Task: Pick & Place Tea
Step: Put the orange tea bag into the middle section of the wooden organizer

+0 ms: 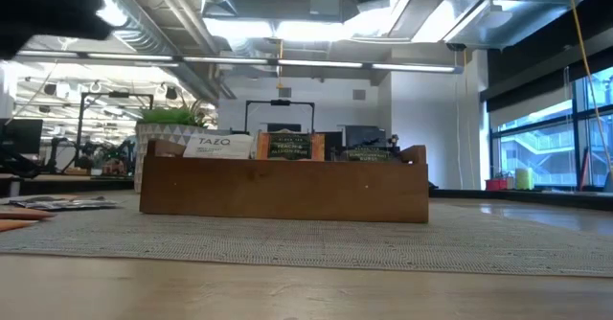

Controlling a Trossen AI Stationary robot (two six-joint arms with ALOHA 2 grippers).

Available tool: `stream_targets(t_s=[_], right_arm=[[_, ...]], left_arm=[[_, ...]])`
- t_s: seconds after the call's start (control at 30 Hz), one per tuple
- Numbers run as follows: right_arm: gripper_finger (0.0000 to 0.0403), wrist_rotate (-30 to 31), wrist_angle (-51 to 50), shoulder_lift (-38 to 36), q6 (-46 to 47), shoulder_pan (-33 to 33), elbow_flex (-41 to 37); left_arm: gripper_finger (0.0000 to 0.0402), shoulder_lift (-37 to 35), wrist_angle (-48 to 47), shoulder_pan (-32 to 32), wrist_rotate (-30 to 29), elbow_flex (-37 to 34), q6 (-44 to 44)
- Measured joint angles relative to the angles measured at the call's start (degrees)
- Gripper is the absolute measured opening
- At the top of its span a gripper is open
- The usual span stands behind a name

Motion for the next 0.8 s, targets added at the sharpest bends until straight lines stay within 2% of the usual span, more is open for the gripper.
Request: stream_targets(t_s=[0.07,0.13,0.23,0.37,0.43,0.57,0.7,0.8], right_arm=[[0.0000,-2.0,6.8,-0.1,1.2,0.0,-2.6],[0.0000,-4.2,9.3,0.0,2.3,0.0,-4.3],[0.0001,-7.1,11.1,0.1,2.5,-0.1,-4.8],[0.0002,-7.9,12.7,0.1,0.9,-0.1,-4.8],[0.0002,-7.8,12.9,0.0,-0.6,-0.1,-4.8],[0.0003,-7.8,12.2,0.0,-1.2,-0.1,-4.8],[0.0004,-7.9,12.1,0.0,-1.2,-0.1,-4.7],[0.0004,-7.8,11.6,0.0,-0.1,0.0,-4.7]], left_arm=[[0.0104,0.0,0.8,1.4,-1.3,0.0,1.8],[0.0103,0.0,3.6,3.4,-1.8,0.0,5.9],[0.0102,0.0,9.8,6.7,-1.7,0.0,17.7],[0.0103,0.0,20.3,10.8,0.9,0.0,34.4],[0.0107,0.0,23.7,12.6,4.6,0.0,39.6],[0.0117,0.0,25.8,15.6,16.5,0.0,45.7],[0.0137,0.0,25.9,17.9,25.2,0.0,45.0],[0.0159,0.0,25.8,19.1,27.4,0.0,43.1]])
